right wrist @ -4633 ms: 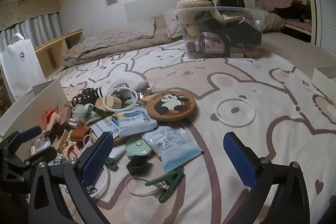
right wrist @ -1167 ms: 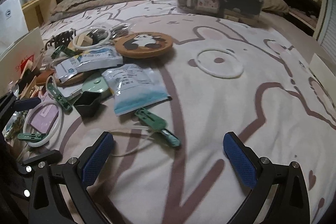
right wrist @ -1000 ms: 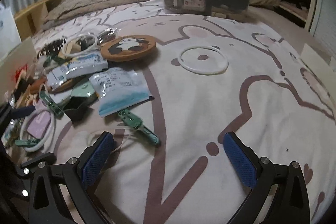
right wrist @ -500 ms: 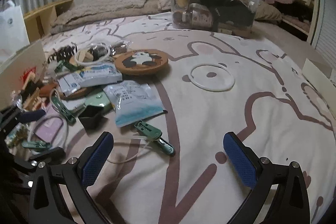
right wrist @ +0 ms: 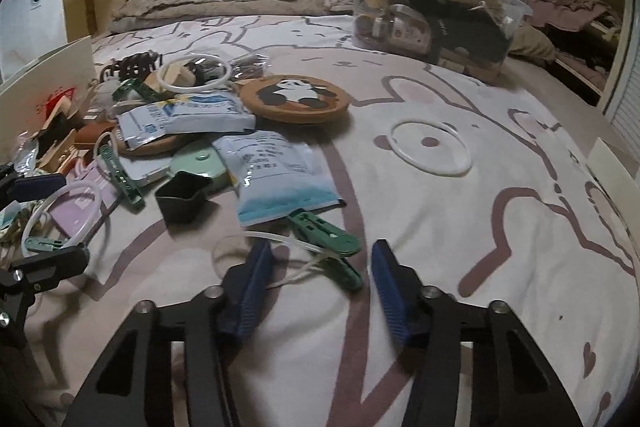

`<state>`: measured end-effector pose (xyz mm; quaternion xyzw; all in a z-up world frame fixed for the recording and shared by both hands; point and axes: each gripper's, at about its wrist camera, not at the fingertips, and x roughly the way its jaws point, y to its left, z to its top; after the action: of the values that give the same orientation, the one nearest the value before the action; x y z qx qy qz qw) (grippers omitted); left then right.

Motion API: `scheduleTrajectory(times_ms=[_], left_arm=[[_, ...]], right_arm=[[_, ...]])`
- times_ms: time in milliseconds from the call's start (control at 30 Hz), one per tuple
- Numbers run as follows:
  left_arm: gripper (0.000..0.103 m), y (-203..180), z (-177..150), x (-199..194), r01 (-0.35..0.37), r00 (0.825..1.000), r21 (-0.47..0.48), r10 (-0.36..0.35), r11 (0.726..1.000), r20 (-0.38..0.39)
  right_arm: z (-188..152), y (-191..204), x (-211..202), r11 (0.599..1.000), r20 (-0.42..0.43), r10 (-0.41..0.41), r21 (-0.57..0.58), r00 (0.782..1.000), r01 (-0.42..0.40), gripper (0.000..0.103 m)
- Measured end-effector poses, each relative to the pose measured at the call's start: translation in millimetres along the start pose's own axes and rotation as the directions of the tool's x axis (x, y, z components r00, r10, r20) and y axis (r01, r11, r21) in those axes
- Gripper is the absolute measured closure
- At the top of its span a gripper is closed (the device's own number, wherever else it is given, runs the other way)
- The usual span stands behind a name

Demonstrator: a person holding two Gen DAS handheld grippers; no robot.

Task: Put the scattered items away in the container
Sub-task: 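Close the right tool on the green clothespin while the left tool grasps the white ring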

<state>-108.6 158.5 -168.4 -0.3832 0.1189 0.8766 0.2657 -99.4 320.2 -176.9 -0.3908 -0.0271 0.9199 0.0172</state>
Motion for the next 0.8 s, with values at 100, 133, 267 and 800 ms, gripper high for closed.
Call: scheduleTrajectory(times_ms=[100, 133, 267, 800], left_arm=[[0.019, 0.6, 0.0, -1.6, 0.004, 1.000, -0.002, -0.004, 1.000, 0.004], [0.019, 0.6, -0.1, -1.6, 0.003, 1.000, -0.004, -0.003, 1.000, 0.004], [0.019, 1.4, 0.1, -3.0, -0.002, 1.000, -0.013, 0.002, 1.000, 0.003], [0.019, 14.8, 1.4, -15.3, -0.009, 0.999, -0.048, 0.011, 0.999, 0.044]], right_arm=[[-1.5, 4.5, -1.9, 1.000, 0.019, -0.016, -0.017, 1.000, 0.016, 0.067], [-1.7, 5.6, -2.1, 1.000, 0.023, -0.017, -0.021, 1.000, 0.017, 0.070], [-2.2, 5.0, -4.0, 1.000, 0.038, -0.023, -0.014, 0.999, 0.023, 0.081], [-1.4, -8.7, -14.4, 0.996, 0.078, -0.054, 0.078, 0.995, 0.047, 0.082]])
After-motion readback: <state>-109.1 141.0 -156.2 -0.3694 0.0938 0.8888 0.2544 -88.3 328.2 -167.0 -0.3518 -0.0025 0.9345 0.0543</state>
